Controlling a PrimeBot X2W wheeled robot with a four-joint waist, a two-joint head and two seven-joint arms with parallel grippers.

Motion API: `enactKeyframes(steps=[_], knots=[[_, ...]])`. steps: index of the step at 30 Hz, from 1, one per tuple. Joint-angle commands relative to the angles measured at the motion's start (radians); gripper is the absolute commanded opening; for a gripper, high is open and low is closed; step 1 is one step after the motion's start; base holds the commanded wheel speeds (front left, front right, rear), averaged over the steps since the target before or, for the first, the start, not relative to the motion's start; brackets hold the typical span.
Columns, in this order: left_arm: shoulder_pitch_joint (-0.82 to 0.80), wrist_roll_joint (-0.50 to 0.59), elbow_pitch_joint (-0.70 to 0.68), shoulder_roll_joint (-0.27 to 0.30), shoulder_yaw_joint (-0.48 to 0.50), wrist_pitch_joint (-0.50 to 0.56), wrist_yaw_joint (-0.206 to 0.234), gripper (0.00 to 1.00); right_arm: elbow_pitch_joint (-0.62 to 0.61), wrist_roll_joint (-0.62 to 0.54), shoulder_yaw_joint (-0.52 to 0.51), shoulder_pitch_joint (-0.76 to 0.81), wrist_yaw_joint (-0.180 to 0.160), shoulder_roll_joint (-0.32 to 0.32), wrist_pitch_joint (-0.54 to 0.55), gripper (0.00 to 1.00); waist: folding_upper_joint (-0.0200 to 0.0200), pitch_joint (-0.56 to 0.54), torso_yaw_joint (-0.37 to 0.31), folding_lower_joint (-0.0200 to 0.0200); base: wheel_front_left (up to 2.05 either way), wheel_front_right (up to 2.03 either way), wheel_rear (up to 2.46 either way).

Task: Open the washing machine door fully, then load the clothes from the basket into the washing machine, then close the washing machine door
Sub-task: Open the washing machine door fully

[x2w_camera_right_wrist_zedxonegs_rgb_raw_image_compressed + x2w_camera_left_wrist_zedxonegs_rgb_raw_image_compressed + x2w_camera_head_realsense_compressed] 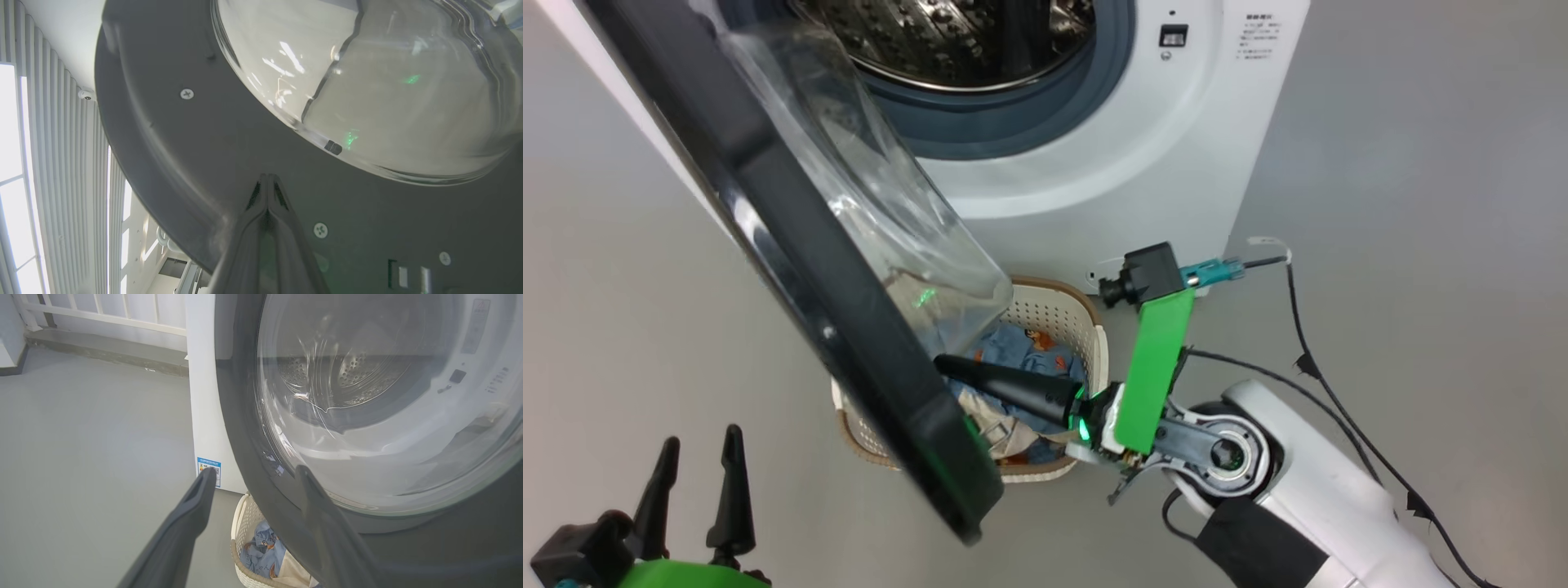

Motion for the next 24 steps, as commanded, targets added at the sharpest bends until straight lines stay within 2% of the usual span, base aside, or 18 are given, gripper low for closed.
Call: enactKeyframes(steps=[1,16,24], knots=[[-0.006,0.008,-0.019,0.016,0.031,-0.006,-0.002,1.00,-0.028,0.017,0.024,0.009,0.003,0.039,-0.008,0.00,0.0000,-0.018,0.016,0.0000,0.00,0.00,0.00],[0.006,0.011,-0.018,-0.007,0.009,-0.006,-0.002,1.00,0.011,0.082,0.216,-0.029,0.003,0.039,-0.155,0.00,0.0000,-0.050,0.070,0.0000,0.00,0.00,0.00],[0.007,0.010,-0.018,-0.008,0.007,-0.006,-0.002,1.00,0.015,0.121,0.282,-0.047,0.003,0.039,-0.215,0.00,0.0000,-0.061,0.079,0.0000,0.00,0.00,0.00]])
